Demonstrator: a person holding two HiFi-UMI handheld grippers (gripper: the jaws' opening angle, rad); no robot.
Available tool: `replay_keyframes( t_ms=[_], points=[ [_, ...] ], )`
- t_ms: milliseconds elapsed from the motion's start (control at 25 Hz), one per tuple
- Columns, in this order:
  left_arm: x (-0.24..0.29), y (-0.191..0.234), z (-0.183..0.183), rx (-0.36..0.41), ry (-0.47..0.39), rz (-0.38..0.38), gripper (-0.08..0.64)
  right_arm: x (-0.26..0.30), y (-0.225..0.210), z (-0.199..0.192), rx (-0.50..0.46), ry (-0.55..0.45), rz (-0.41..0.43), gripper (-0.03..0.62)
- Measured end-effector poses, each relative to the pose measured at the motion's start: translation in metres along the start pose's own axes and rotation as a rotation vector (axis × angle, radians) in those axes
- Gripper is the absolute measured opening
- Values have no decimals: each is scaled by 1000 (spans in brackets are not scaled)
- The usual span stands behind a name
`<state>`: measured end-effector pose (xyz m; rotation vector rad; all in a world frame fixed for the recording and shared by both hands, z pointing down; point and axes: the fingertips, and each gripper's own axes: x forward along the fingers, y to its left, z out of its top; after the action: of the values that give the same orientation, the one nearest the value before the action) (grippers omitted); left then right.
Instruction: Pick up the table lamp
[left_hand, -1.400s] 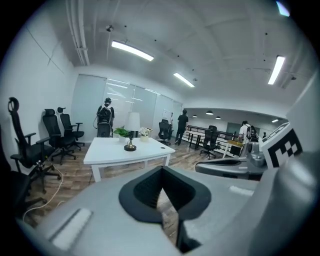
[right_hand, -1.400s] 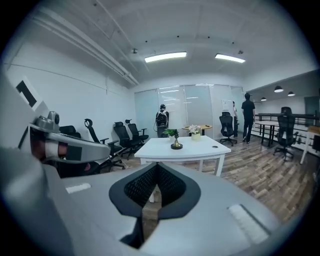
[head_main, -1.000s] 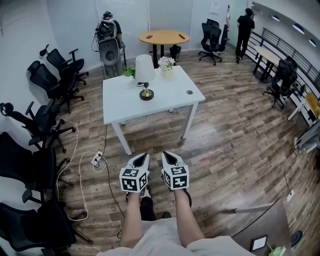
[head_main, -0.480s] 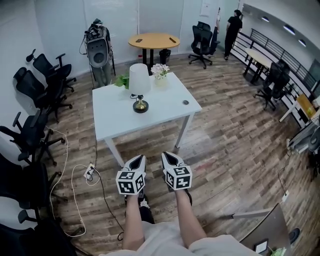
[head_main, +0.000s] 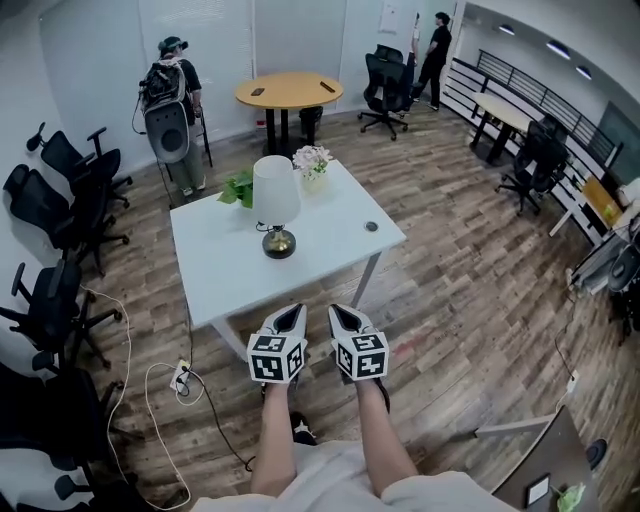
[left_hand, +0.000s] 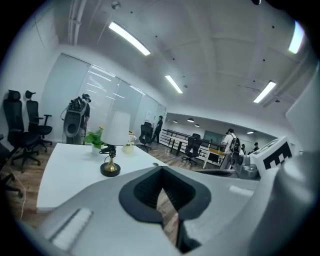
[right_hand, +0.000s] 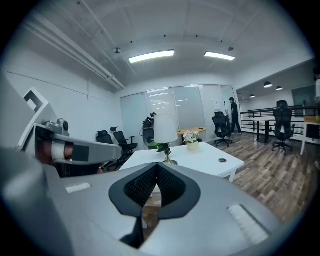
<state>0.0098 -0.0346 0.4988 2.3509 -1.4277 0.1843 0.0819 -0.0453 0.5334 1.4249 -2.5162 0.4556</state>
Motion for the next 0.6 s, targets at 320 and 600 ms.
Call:
replay_keyframes(
  t_ms=[320,600],
  points=[
    [19,48,0,-21,34,-26,0,42,-3,-8,18,41,-45,26],
    [30,75,-5,-30,54,-18,0,68,-6,-14,25,57,-50,26]
  ],
)
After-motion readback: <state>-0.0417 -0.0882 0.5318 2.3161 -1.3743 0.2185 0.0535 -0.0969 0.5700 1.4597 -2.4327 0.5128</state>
